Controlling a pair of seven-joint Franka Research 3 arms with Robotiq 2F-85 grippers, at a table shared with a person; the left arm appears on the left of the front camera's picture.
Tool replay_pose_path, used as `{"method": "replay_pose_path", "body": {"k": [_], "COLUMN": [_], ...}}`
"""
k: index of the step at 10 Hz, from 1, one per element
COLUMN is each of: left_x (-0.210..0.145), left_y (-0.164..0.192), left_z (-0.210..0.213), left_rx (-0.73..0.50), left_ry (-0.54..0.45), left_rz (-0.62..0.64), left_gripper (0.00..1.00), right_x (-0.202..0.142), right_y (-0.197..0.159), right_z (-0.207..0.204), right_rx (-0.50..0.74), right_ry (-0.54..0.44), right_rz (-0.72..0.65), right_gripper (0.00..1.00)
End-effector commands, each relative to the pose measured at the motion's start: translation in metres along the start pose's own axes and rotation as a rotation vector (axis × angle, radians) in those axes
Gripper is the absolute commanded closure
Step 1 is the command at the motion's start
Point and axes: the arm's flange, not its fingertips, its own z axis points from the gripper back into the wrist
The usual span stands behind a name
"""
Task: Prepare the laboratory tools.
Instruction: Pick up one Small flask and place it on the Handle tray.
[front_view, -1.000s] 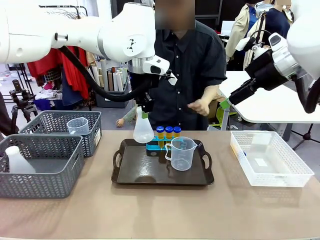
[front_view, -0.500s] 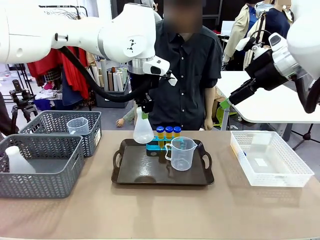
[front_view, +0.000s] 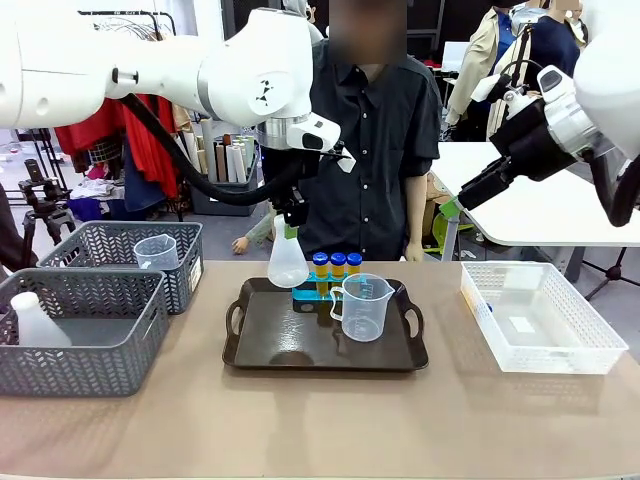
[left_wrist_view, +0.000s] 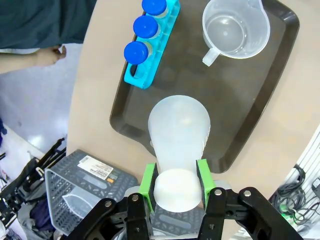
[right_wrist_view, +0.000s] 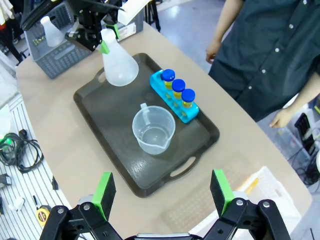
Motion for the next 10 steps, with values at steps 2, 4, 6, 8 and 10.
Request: {"method": "replay_pose_path", "body": {"k": [2,4,6,8,10], "left_x": [-0.003,0.009,0.02,0.025,0.026], "left_y": [0.001,0.007,0.005,0.004,0.002], "left_z": [-0.002,-0.019,-0.037,-0.053,-0.072], "left_rx": [-0.03,-0.047,-0.075,-0.087,-0.115], "left_ry": [0.046,0.082,0.108,0.118,0.116], "left_rz": [-0.085,-0.078,-0.078,-0.071,-0.071], "left_gripper": [1.0,1.0,1.0,1.0,1.0], "right_x": [0.001,0.001,0.001,0.001,0.001], "right_y": [0.0,0.0,0.0,0.0,0.0], "right_z": [0.001,0.001,0.001,0.001,0.001], "right_rx": [0.014,0.014,0.014,0.014,0.014], "right_ry": [-0.011,-0.011,-0.011,-0.011,-0.011], "right_rz": [-0.009,-0.009,-0.009,-0.009,-0.009], "right_gripper": [0.0,0.0,0.0,0.0,0.0]}}
